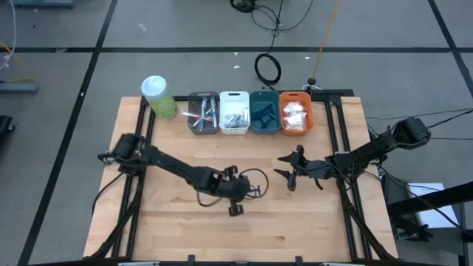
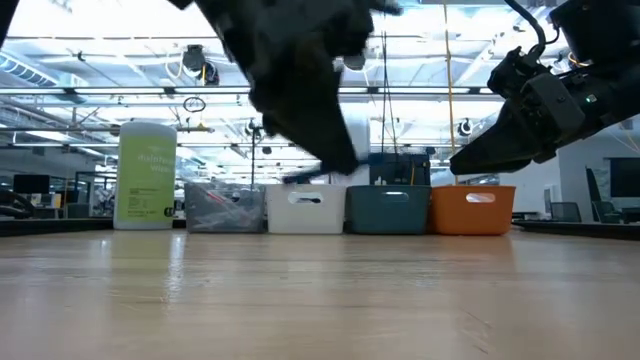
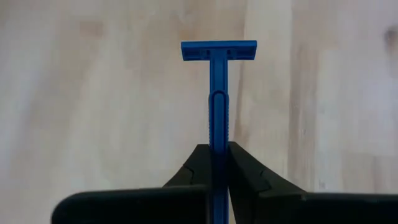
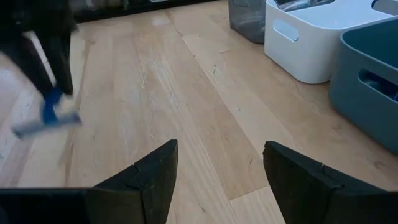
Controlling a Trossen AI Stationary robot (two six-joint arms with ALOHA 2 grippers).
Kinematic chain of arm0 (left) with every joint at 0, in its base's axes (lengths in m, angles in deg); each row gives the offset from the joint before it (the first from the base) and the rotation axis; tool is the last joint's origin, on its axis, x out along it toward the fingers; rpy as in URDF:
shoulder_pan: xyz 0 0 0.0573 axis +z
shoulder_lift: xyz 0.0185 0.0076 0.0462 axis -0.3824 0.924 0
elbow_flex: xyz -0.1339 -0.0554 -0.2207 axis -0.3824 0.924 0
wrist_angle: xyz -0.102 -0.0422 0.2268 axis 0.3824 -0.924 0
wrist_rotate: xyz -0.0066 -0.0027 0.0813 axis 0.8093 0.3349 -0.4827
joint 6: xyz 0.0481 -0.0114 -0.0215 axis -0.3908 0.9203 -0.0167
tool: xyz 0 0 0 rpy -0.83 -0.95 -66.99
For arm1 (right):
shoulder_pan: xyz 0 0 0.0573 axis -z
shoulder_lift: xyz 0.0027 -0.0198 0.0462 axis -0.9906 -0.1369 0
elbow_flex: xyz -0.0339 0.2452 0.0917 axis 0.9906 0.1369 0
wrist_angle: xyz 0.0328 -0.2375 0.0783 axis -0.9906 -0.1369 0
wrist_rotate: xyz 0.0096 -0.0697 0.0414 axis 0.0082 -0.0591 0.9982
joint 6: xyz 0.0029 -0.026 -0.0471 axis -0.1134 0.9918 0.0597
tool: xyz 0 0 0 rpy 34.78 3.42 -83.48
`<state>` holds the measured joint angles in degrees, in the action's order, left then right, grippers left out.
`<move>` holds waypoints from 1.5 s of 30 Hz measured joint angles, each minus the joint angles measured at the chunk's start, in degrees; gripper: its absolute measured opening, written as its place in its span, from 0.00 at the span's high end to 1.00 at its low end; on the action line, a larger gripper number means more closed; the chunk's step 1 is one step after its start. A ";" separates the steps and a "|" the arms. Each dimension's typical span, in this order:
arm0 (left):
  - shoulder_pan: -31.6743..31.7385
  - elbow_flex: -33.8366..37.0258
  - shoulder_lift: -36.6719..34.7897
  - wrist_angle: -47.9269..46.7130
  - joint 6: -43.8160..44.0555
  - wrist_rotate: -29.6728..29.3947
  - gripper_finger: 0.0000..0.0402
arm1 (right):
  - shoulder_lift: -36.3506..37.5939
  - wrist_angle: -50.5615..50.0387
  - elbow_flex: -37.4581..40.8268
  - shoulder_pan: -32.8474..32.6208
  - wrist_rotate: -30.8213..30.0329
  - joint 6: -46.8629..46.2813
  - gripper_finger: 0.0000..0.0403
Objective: Pick & Place Travel size toiletries
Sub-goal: Put the blue razor into the blue bin
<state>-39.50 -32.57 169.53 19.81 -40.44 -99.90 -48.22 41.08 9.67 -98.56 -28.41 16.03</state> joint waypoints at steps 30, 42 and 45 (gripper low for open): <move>7.61 76.52 -24.86 97.90 -3.44 -11.21 0.98 | 0.00 -1.09 -0.02 0.01 -0.20 0.17 0.44; 20.11 76.71 -27.53 97.55 -3.90 -6.93 0.98 | 0.00 -1.98 -0.02 0.14 -0.39 0.22 0.44; 22.14 73.93 -27.31 93.19 -3.22 -6.59 0.98 | 0.01 -1.94 -0.02 0.72 -0.31 0.14 0.44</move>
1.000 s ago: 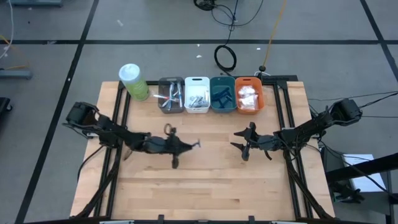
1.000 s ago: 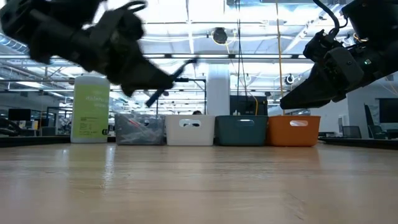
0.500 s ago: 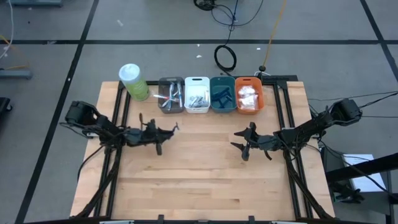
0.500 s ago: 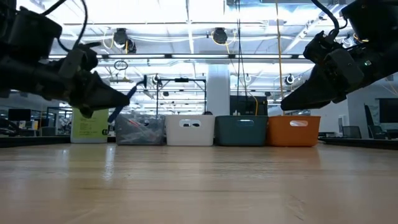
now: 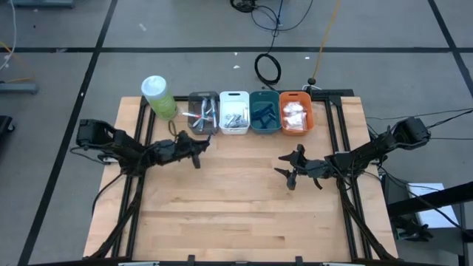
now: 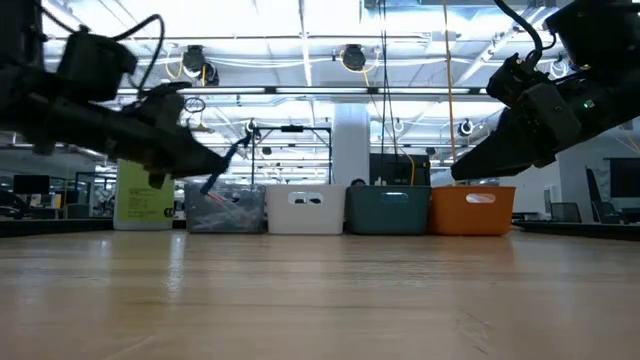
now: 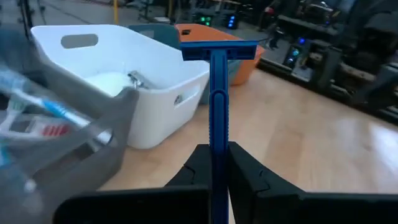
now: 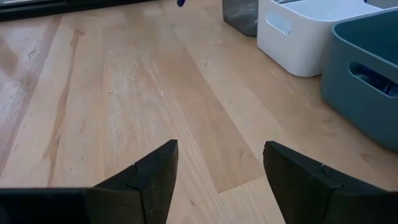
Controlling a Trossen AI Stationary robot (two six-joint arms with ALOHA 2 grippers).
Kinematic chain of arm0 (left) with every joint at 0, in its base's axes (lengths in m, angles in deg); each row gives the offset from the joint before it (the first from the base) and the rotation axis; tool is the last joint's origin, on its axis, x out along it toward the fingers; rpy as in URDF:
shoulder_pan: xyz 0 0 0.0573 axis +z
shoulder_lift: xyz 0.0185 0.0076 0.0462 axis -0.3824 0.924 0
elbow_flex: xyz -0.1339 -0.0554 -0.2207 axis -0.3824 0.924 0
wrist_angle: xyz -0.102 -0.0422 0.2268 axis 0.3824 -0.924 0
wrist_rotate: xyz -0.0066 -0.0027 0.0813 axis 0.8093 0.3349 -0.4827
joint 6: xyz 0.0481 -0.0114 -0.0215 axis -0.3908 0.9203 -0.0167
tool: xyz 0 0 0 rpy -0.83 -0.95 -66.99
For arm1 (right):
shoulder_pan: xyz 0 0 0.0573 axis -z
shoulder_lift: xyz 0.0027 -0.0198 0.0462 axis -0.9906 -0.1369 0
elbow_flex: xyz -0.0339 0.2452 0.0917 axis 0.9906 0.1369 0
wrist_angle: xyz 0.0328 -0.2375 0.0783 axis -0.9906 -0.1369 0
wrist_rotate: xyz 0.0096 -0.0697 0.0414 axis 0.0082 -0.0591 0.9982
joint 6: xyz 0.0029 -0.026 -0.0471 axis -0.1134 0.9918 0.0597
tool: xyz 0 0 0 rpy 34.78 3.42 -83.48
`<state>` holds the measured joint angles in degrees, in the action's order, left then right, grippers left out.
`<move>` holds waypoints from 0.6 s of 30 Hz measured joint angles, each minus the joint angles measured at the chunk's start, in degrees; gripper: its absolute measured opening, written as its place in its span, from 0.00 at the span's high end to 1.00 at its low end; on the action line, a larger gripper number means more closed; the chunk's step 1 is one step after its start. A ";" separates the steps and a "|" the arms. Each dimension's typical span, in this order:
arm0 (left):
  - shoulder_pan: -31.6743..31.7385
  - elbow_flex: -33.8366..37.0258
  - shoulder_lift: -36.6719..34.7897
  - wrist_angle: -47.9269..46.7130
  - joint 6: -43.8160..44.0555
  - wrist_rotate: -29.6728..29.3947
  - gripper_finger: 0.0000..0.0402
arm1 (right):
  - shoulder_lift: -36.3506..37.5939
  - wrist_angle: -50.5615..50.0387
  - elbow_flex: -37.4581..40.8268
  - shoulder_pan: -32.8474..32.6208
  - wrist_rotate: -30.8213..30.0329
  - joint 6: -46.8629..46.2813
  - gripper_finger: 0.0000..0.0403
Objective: Pick & Place Travel size toiletries
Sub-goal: Put the blue razor into the blue bin
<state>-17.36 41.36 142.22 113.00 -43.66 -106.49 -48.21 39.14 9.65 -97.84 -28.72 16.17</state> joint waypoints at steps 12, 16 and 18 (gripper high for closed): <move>3.91 -49.52 3.64 -67.35 -6.52 3.99 0.98 | 0.00 0.00 0.00 0.75 0.26 -0.12 0.44; 6.51 -65.23 9.90 -75.57 -6.21 5.42 0.97 | 0.01 0.11 0.00 0.75 0.26 -0.14 0.44; 7.39 -71.97 13.56 -77.94 -6.63 6.51 0.97 | 0.00 0.13 0.00 0.75 0.28 -0.15 0.44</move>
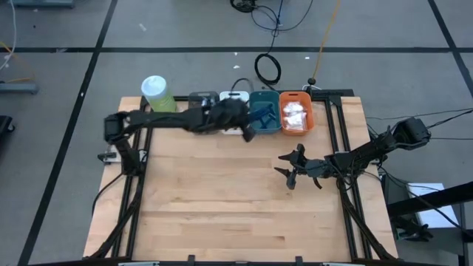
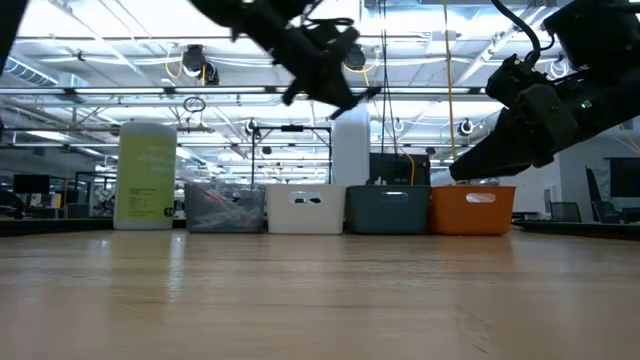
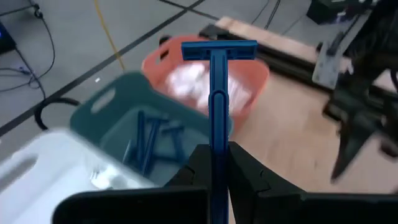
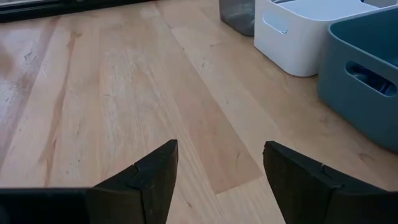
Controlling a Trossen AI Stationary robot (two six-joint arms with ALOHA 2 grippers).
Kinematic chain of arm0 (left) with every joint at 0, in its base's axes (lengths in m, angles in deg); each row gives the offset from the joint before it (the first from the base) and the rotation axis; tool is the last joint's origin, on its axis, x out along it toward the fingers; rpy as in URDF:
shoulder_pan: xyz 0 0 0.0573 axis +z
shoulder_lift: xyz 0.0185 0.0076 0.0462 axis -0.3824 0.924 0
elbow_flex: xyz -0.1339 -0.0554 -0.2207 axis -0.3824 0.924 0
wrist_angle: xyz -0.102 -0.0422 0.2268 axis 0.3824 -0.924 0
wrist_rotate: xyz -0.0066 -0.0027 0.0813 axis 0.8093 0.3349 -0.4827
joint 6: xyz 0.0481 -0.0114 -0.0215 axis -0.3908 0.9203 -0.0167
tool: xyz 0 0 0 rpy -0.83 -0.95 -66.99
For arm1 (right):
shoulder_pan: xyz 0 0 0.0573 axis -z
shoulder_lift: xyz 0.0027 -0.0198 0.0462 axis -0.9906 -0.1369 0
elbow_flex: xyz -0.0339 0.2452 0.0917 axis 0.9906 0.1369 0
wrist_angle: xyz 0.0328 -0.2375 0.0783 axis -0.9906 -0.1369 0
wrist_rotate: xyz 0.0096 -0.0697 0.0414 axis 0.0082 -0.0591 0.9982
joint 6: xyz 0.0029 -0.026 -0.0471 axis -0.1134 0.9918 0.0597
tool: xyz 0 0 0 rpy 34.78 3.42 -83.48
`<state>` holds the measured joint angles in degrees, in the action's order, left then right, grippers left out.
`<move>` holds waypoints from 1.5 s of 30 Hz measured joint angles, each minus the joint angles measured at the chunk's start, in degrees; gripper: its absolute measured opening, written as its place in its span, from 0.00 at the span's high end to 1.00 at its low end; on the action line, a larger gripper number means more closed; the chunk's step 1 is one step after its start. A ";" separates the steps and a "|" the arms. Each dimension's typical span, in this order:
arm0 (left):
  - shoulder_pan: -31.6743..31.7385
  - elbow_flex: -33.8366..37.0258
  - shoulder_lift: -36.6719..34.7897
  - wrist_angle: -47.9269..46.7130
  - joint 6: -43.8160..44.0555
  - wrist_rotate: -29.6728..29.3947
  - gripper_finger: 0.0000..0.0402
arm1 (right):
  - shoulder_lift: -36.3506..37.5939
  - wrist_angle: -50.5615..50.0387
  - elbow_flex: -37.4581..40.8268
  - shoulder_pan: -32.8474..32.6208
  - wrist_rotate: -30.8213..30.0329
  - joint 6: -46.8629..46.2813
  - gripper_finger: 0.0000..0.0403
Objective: Pick & Place Travel size toiletries
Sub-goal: Put the blue razor into the blue bin, then return to Home Position
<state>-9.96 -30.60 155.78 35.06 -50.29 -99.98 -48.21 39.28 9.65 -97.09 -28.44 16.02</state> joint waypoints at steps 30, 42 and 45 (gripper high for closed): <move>9.55 -20.12 21.72 -0.89 11.20 6.44 0.38 | -0.01 -0.09 0.00 0.00 0.03 -0.08 0.44; 9.56 -20.08 2.49 -26.80 0.75 27.38 0.13 | 2.08 0.70 0.02 -0.13 3.44 -0.51 0.44; 4.62 -17.63 -6.18 -31.25 -2.94 18.55 0.12 | 6.74 2.55 0.02 -0.13 9.21 -0.12 0.44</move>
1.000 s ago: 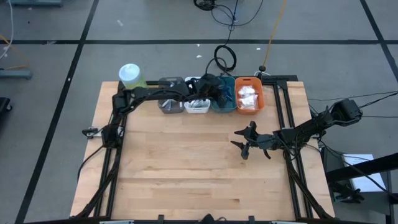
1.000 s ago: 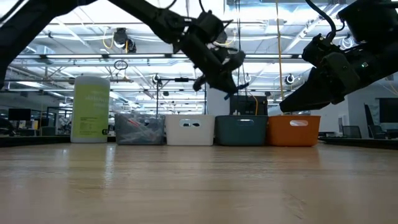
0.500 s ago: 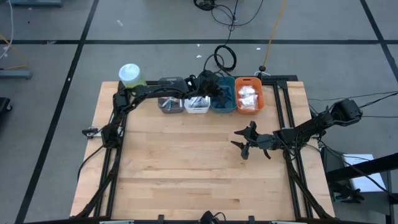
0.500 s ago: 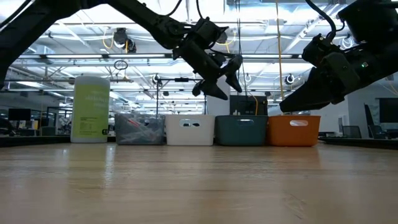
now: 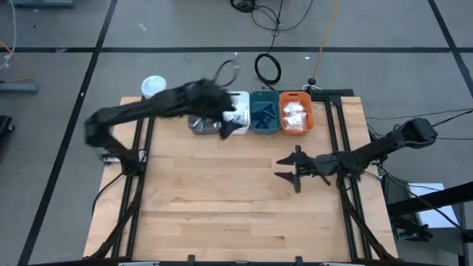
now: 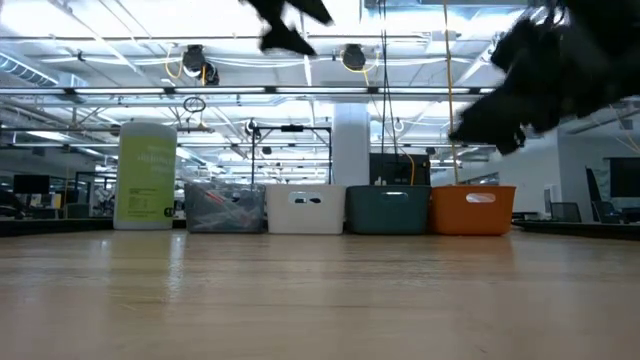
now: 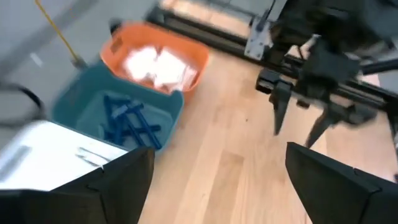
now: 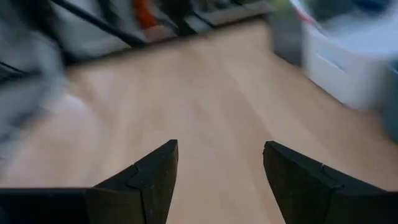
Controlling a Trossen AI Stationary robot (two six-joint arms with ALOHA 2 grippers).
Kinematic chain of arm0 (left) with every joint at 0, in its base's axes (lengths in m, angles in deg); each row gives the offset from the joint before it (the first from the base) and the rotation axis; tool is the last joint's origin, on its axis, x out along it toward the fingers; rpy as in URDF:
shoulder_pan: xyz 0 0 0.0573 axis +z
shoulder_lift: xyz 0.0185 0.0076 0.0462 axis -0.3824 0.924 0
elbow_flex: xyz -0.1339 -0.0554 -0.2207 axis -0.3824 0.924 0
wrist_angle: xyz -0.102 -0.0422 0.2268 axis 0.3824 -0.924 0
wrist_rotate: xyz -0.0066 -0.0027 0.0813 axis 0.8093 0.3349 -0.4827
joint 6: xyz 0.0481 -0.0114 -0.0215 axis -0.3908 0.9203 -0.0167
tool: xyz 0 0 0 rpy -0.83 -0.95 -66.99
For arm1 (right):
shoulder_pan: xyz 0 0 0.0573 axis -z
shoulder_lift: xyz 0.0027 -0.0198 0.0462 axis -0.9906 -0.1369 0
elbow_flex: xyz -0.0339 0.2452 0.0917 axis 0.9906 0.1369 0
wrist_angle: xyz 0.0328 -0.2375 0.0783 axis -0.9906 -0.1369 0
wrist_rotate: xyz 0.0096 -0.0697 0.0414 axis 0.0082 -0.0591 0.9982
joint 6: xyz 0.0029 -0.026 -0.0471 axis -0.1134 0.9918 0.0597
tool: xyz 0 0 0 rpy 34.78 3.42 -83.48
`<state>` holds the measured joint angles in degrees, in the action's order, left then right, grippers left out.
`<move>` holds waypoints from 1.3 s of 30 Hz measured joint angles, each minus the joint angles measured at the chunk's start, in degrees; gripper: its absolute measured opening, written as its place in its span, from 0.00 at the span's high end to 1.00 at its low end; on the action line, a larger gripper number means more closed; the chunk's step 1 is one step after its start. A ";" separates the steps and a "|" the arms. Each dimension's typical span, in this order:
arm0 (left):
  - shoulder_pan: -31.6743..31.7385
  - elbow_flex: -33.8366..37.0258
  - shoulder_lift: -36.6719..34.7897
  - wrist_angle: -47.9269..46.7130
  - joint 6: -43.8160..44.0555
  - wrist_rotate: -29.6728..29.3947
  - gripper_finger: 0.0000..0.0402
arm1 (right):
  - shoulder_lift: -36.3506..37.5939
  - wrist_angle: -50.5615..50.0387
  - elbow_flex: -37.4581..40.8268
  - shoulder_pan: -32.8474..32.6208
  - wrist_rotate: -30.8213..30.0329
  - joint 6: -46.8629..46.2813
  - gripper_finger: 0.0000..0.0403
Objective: Pick & Place Travel size toiletries
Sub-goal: Return to Home Position
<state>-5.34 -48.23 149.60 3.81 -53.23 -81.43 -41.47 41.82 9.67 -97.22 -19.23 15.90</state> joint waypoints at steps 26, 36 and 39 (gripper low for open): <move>-36.72 72.18 -83.51 23.26 -2.78 -20.94 0.12 | 44.87 -22.45 0.00 -0.01 13.21 11.99 0.44; -39.38 78.69 -92.41 22.62 -6.50 -22.38 0.12 | 51.64 -26.88 1.59 -0.03 13.09 14.78 0.44; -39.39 82.05 -92.32 24.12 -7.00 -22.76 0.12 | 52.52 -23.13 5.05 -0.03 13.15 16.21 0.44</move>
<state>-44.73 33.82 57.28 27.93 -60.23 -104.19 11.05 18.70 14.73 -97.24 -6.08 32.11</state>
